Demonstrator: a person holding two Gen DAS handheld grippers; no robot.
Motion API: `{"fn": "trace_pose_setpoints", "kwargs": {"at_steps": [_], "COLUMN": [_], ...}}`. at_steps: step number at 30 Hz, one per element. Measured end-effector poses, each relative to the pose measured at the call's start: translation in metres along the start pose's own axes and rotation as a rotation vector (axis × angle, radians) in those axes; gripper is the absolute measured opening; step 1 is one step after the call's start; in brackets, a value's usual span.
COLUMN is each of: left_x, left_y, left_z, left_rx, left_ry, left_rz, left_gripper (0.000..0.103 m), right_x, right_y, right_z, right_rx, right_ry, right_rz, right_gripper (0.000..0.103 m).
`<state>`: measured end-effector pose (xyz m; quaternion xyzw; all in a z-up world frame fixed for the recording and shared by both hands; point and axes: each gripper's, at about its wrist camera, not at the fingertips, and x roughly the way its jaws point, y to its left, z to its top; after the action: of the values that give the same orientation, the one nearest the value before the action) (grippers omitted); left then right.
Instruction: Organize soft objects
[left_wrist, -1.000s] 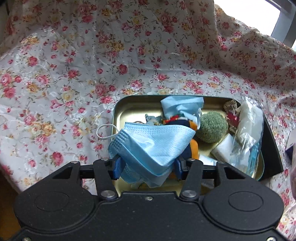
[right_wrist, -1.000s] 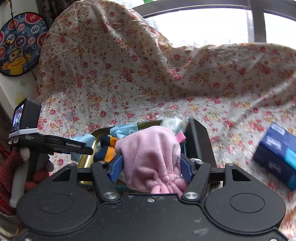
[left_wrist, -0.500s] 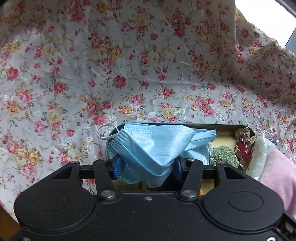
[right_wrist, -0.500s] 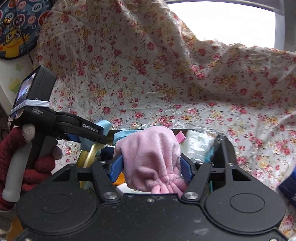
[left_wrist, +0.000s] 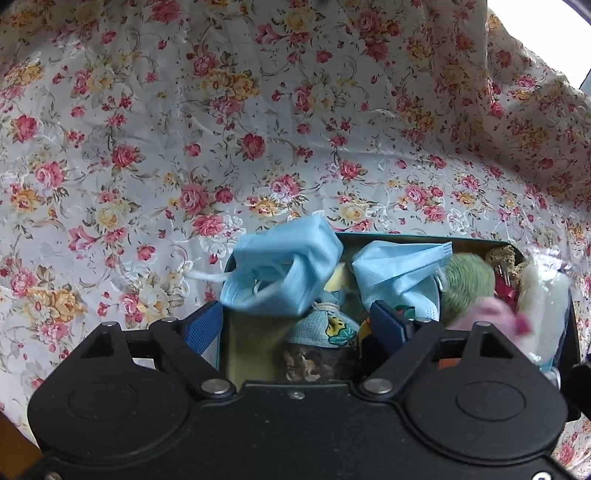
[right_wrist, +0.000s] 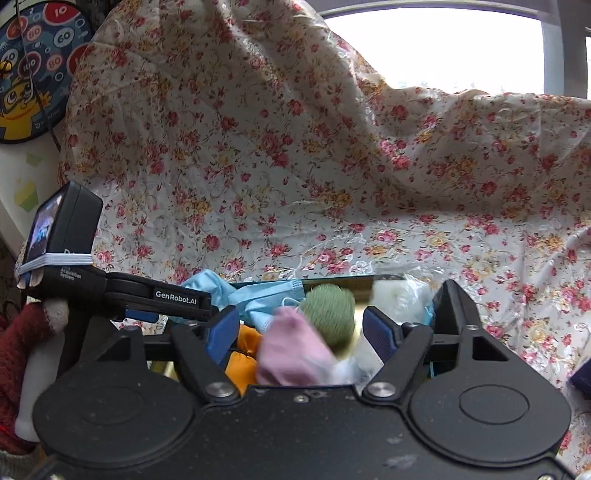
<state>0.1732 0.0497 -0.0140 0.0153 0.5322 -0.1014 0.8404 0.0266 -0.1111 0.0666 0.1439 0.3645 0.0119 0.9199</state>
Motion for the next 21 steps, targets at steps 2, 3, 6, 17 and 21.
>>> {"fn": "trace_pose_setpoints", "kwargs": {"at_steps": [2,3,6,17,21], "left_x": [0.0,-0.001,-0.006,-0.053,-0.08], "left_y": [-0.001,-0.001,-0.005,-0.021,-0.03], "left_z": [-0.002,-0.003,-0.008,-0.051,-0.071], "left_rx": [-0.003,-0.002,-0.001,0.063,0.1], "left_ry": [0.0,-0.004,-0.017,-0.151,-0.213], "left_rz": [0.005,0.008,0.012,0.089,0.131], "left_gripper": [0.083,0.083,0.083,0.084,0.086], "right_x": [-0.007,-0.01,-0.02,-0.063,-0.081], "right_y": [-0.004,-0.006,-0.012,-0.025,-0.026], "right_z": [-0.003,-0.004,-0.01,-0.044,-0.057], "right_rx": [0.007,0.013,0.033,0.074,0.089], "right_ry": [-0.007,-0.008,-0.009,-0.028,-0.043], "right_rz": [-0.009,-0.012,-0.018,-0.047,-0.046], "right_gripper": [0.073,0.073,0.073,0.073,0.074]}}
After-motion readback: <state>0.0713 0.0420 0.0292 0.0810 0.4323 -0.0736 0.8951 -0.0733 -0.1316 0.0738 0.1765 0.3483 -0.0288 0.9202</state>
